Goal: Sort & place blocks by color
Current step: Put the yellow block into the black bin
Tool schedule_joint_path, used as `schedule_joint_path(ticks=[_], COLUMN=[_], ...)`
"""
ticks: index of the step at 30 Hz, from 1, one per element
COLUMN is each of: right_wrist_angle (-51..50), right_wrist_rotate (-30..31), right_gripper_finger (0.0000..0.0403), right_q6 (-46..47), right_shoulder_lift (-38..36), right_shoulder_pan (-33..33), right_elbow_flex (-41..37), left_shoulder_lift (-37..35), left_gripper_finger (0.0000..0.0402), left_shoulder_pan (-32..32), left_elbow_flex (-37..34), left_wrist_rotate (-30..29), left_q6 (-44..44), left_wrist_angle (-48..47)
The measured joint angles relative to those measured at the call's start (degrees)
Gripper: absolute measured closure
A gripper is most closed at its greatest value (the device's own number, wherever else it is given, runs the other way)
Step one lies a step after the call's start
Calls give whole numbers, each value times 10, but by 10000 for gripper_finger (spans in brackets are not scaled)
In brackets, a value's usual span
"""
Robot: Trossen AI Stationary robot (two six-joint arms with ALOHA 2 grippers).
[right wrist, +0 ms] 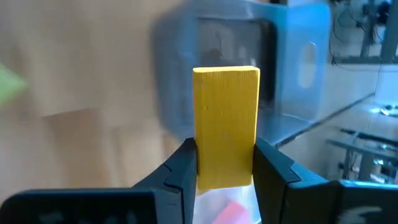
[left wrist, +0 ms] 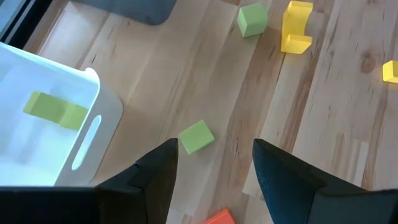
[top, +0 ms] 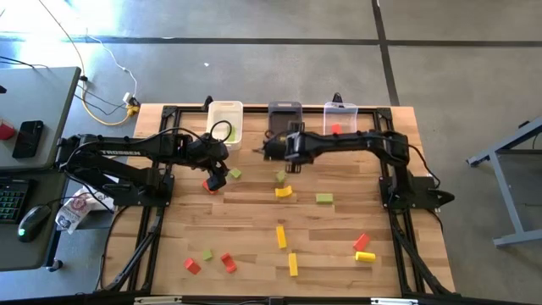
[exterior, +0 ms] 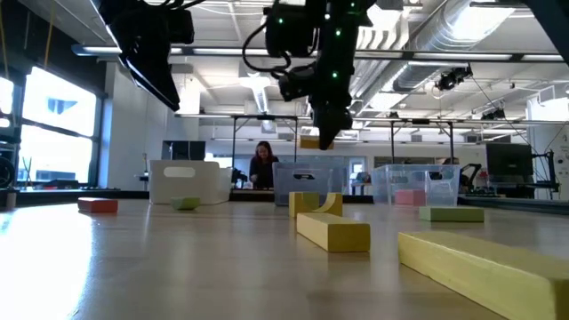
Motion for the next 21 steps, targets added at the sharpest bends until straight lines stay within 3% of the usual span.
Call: schedule_joint_path(ticks=[9, 21], right_wrist_angle=[86, 131], right_wrist_rotate=[-17, -154], right_gripper_finger=[309, 309], right_q6=[-26, 68], right_shoulder_lift=[0, 0], right_shoulder_pan=[-84, -151], right_elbow_flex=[0, 0], left_shoulder_lift=[0, 0], left_gripper_finger=[206, 206], left_shoulder_pan=[0, 0], left_elbow_flex=[0, 0], left_wrist_rotate=[0, -1], left_q6=[0, 0], left_wrist_angle=[0, 0])
